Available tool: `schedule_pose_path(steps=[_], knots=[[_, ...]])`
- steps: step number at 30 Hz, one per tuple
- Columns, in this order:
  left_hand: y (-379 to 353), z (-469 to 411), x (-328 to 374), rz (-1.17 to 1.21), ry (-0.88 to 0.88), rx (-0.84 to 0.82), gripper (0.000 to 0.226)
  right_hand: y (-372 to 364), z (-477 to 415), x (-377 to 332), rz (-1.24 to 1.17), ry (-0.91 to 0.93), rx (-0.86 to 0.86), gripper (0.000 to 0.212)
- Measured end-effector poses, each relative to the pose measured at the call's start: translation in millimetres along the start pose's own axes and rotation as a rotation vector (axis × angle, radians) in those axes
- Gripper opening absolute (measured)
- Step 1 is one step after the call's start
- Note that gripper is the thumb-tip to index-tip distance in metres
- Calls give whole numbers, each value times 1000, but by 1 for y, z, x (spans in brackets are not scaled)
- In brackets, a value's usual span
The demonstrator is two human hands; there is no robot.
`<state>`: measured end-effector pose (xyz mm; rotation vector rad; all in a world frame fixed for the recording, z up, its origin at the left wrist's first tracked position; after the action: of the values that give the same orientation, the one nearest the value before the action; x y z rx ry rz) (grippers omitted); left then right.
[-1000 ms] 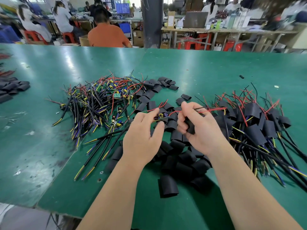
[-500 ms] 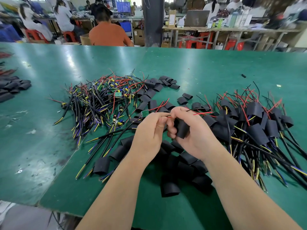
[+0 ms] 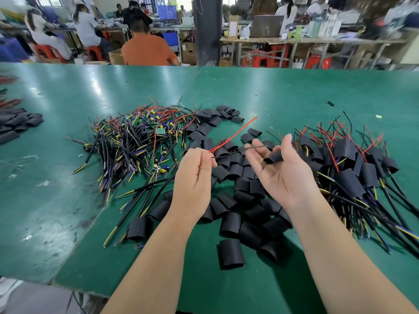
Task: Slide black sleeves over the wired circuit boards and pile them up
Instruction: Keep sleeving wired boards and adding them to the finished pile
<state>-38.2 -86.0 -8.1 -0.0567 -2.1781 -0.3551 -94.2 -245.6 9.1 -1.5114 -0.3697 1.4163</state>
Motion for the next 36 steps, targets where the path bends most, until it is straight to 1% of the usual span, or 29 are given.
schedule_pose_path(steps=[2, 3, 7, 9, 12, 14, 16, 18, 19, 21, 23, 25, 26, 28, 30, 31, 33, 36], knots=[[-1, 0, 0, 1, -2, -10, 28, 1, 0, 2, 141, -29, 20, 48], [-1, 0, 0, 7, 4, -15, 27, 1, 0, 3, 207, -47, 33, 48], [-2, 0, 1, 67, 32, -22, 27, -3, -1, 4, 417, -52, 90, 37], [-2, 1, 2, 133, 78, -19, 29, -4, -1, 8, 456, -36, 49, 34], [0, 2, 2, 206, 163, -2, 32, -4, 3, 13, 304, 10, -58, 24], [1, 1, 2, 210, 193, 1, 31, -4, 6, 11, 181, 12, -68, 25], [2, 0, 2, 210, 214, 2, 30, -4, 8, 10, 107, -10, -13, 40], [3, -1, 1, 204, 221, 4, 27, -1, 8, 10, 161, -37, 80, 56], [3, -2, 1, 195, 217, 6, 26, 1, 8, 10, 189, -57, 110, 58], [4, -2, 0, 172, 193, 11, 25, 3, 10, 11, 138, -122, 108, 49], [3, -2, -2, 146, 160, 15, 26, 1, 15, 13, 50, -223, 22, 34], [1, -1, -4, 106, 136, 19, 28, -5, 21, 16, 89, -312, -105, 26], [1, -1, -4, 91, 123, 25, 29, -8, 23, 18, 135, -338, -165, 27], [0, -2, -6, 73, 96, 37, 30, -12, 27, 22, 197, -349, -264, 39], [0, -2, -6, 57, 88, 34, 31, -13, 30, 25, 191, -335, -356, 52], [0, -2, -7, 52, 87, 32, 31, -14, 31, 26, 174, -329, -400, 54], [-1, -2, -7, 54, 83, 30, 32, -14, 31, 26, 131, -303, -458, 51], [-2, -2, -7, 59, 71, 22, 31, -14, 30, 25, 63, -241, -490, 44]])
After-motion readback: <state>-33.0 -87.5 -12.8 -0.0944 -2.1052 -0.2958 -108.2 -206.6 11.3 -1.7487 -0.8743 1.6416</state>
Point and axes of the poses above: each hand's wrist, its own z-axis away from the middle knuckle, its own y-axis out of the back of the hand, x = y × z, the point moved 2 cm from there along -z, towards the middle knuckle, and after that the axes turned 1 degree about z, right-handed, at the moved point
